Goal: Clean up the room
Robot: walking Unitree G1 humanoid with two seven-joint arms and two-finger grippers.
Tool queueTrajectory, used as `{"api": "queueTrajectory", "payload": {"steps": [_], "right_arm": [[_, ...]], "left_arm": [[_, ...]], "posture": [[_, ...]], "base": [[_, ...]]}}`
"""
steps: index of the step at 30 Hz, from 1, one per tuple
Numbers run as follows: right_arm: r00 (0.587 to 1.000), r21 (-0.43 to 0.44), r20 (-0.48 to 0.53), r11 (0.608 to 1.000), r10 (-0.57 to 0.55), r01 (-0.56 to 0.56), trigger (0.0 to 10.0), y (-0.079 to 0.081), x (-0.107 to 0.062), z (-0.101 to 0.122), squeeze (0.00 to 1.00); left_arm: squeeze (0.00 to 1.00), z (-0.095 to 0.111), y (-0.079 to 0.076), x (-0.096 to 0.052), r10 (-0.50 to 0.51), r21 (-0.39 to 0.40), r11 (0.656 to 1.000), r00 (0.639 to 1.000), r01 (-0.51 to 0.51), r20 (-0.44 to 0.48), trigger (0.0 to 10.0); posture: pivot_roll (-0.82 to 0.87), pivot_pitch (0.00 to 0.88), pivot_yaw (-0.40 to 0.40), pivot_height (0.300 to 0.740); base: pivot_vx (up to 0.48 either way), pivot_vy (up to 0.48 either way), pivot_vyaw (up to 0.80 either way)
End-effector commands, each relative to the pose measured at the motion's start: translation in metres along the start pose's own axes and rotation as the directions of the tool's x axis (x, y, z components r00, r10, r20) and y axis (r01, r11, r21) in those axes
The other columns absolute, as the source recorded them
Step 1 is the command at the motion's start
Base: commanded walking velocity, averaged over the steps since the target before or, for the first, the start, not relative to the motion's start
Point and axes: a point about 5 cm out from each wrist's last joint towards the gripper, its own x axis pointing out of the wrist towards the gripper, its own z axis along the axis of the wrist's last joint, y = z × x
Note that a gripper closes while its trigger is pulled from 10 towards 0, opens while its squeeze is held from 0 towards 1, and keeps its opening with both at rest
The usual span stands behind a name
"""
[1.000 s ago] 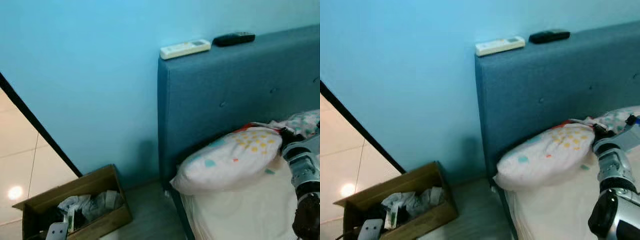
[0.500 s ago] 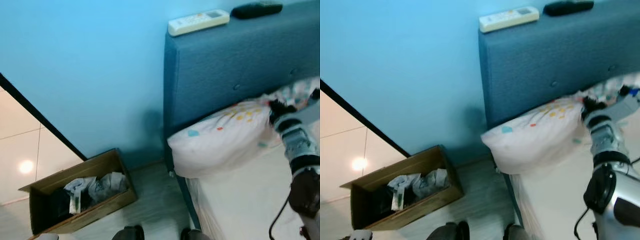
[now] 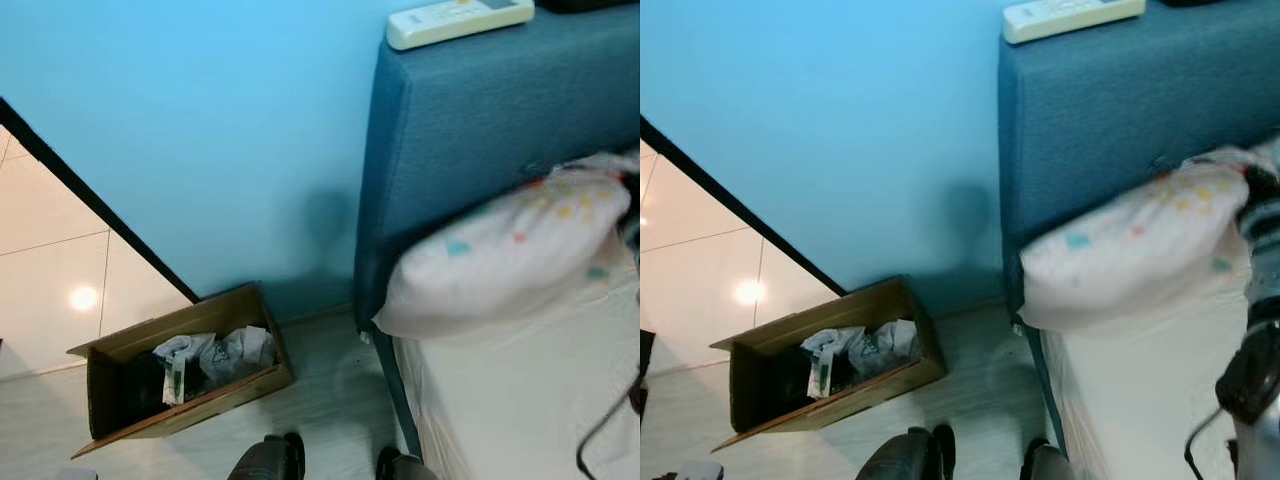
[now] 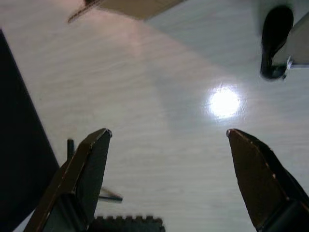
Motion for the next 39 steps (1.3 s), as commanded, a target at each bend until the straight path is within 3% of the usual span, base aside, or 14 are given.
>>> {"api": "queueTrajectory", "payload": {"steps": [1,6,13,18,19,20,21,24,28,30,35,36,37,39], "right_arm": [[0.997,-0.077,-0.007,0.994,-0.074,0.074,10.0,-0.021,-0.010,-0.006,0.00],[0.983,-0.220,-0.075,0.965,-0.165,0.145,10.0,-0.044,-0.024,-0.020,0.00],[0.973,-0.357,-0.079,0.917,-0.219,0.177,10.0,-0.052,-0.027,-0.018,0.00],[0.949,-0.548,-0.054,0.804,-0.311,0.232,10.0,-0.063,-0.031,-0.009,0.04],[0.949,-0.548,-0.054,0.804,-0.311,0.232,10.0,-0.063,-0.031,-0.009,0.04],[0.934,-0.593,-0.036,0.760,-0.356,0.267,10.0,-0.069,-0.033,-0.005,0.97],[0.934,-0.593,-0.036,0.760,-0.356,0.267,10.0,-0.069,-0.033,-0.005,0.97],[0.852,-0.702,0.024,0.598,-0.523,0.386,10.0,-0.093,-0.046,0.007,1.00],[0.806,-0.720,0.038,0.544,-0.590,0.432,10.0,-0.104,-0.052,0.010,1.00],[0.795,-0.719,0.038,0.536,-0.606,0.443,10.0,-0.106,-0.054,0.011,1.00],[0.808,-0.721,-0.138,0.618,-0.573,0.315,10.0,-0.095,-0.048,-0.011,1.00],[0.808,-0.721,-0.138,0.618,-0.573,0.315,10.0,-0.095,-0.048,-0.011,1.00],[0.807,-0.766,-0.240,0.615,-0.540,0.184,10.0,-0.087,-0.045,-0.021,0.76],[0.807,-0.781,-0.255,0.605,-0.533,0.153,10.0,-0.084,-0.043,-0.022,0.76]], "left_arm": [[0.00,-0.018,0.011,-0.012,0.016,0.007,1.000,0.998,-0.016,-0.057,10.0],[0.00,-0.020,0.014,-0.015,0.017,0.005,1.000,0.998,-0.017,-0.058,10.0],[0.00,-0.017,0.015,-0.015,0.015,-0.005,1.000,0.999,-0.015,-0.051,10.0],[0.00,-0.014,0.005,-0.010,-0.002,-0.018,1.000,0.999,0.001,-0.040,10.0],[0.00,-0.014,0.005,-0.010,-0.002,-0.018,1.000,0.999,0.001,-0.040,10.0],[0.00,-0.013,0.004,-0.010,-0.004,-0.023,1.000,0.999,0.004,-0.040,10.0],[0.00,-0.013,0.004,-0.010,-0.004,-0.023,1.000,0.999,0.004,-0.040,10.0],[0.00,-0.014,-0.001,-0.008,-0.010,-0.038,0.999,0.999,0.008,-0.045,10.0],[0.00,-0.013,-0.003,-0.005,-0.008,-0.048,0.999,0.999,0.006,-0.050,10.0],[0.00,-0.012,-0.005,-0.004,-0.010,-0.055,0.998,0.999,0.007,-0.052,10.0],[0.00,-0.004,-0.016,0.006,-0.025,-0.078,0.997,0.998,0.021,-0.053,10.0],[0.00,-0.004,-0.016,0.006,-0.025,-0.078,0.997,0.998,0.021,-0.053,10.0],[0.00,-0.001,-0.021,0.010,-0.028,-0.086,0.996,0.998,0.023,-0.055,10.0],[0.00,0.001,-0.022,0.011,-0.029,-0.088,0.996,0.998,0.024,-0.056,10.0]], "posture": [[0.33,0.377,0.118,0.740],[0.34,0.382,0.124,0.740],[0.34,0.381,0.124,0.740],[0.33,0.374,0.114,0.740],[0.33,0.374,0.114,0.740],[0.33,0.369,0.110,0.740],[0.33,0.369,0.110,0.740],[0.32,0.357,0.103,0.740],[0.31,0.347,0.098,0.740],[0.31,0.335,0.094,0.740],[0.28,0.278,0.072,0.740],[0.28,0.278,0.072,0.740],[0.27,0.255,0.064,0.740],[0.27,0.250,0.062,0.740]], "base": [[0.000,0.000,0.00],[0.000,0.000,0.00],[0.000,0.000,0.00],[0.000,0.000,0.00],[0.000,0.000,0.00],[0.000,0.000,0.00],[0.000,0.000,0.00],[0.000,0.000,0.00],[0.000,0.000,0.00],[0.000,0.000,0.00],[0.000,0.000,0.00],[0.000,0.000,0.00],[0.000,0.000,0.00],[0.000,0.000,0.00]]}}
